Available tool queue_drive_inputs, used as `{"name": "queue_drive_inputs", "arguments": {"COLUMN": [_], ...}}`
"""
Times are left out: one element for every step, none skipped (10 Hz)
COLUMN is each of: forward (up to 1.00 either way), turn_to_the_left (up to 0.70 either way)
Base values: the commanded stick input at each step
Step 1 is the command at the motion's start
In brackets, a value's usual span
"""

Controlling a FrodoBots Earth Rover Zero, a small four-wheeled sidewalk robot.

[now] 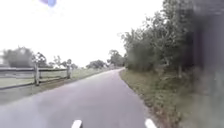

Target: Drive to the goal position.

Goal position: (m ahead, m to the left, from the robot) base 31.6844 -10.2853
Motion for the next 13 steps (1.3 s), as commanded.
{"name": "queue_drive_inputs", "arguments": {"forward": [0.8,0.8,0.8,0.8,0.8,0.8,0.8,0.8,0.8,0.8,0.8,0.8,0.8], "turn_to_the_left": [0.13,0.29,0.19,0.03,0.03,0.03,0.03,0.03,0.03,0.03,0.03,0.03,0.03]}}
